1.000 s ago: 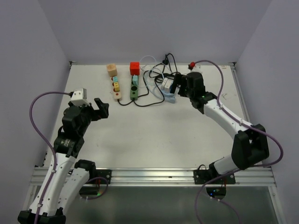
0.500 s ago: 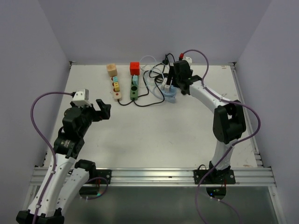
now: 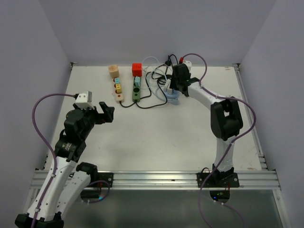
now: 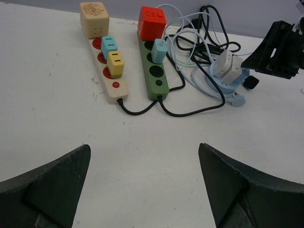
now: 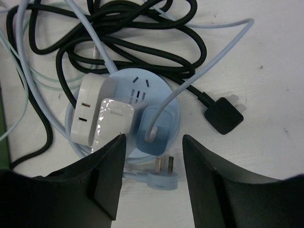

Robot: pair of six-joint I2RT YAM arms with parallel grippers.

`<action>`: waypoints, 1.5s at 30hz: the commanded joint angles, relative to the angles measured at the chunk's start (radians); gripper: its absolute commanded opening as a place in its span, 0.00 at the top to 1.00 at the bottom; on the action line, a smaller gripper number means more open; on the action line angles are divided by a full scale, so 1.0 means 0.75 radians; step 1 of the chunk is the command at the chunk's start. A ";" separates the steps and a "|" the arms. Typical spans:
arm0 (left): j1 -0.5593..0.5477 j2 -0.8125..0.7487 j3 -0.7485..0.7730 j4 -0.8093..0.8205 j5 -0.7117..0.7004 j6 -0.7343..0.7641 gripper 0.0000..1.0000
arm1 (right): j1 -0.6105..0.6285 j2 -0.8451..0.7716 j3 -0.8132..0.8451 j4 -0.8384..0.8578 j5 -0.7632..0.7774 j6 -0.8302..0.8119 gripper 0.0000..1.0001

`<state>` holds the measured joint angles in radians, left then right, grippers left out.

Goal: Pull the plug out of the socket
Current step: Move the socket to the center of the board.

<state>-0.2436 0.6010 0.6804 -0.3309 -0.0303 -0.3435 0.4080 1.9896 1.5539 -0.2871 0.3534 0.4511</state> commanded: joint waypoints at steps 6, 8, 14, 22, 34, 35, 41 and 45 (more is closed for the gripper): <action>-0.009 -0.004 0.017 0.034 0.032 0.045 0.00 | 0.006 0.031 0.092 0.033 0.103 0.000 0.60; -0.011 -0.004 0.017 0.034 0.034 0.045 0.00 | 0.006 0.029 0.088 0.037 0.110 -0.002 0.63; -0.013 -0.006 0.017 0.036 0.034 0.047 0.00 | 0.004 0.025 0.106 0.025 0.128 -0.031 0.85; -0.013 -0.016 0.013 0.038 0.034 0.045 0.01 | 0.004 -0.049 0.088 0.009 0.024 -0.102 1.00; 0.006 -0.024 0.011 0.038 0.032 0.045 0.00 | 0.006 -0.353 -0.171 -0.051 -0.052 -0.143 1.00; 0.008 -0.024 0.009 0.038 0.032 0.047 0.00 | 0.004 -0.374 -0.194 -0.053 -0.056 -0.143 1.00; 0.016 -0.024 0.009 0.038 0.030 0.045 0.00 | 0.006 -0.562 -0.366 -0.086 -0.109 -0.143 1.00; 0.016 -0.018 0.005 0.036 0.030 0.045 0.00 | 0.004 -0.701 -0.499 -0.116 -0.152 -0.121 1.00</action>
<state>-0.2420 0.5903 0.6804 -0.3305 -0.0174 -0.3290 0.4118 1.5848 1.2121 -0.3901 0.2787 0.3553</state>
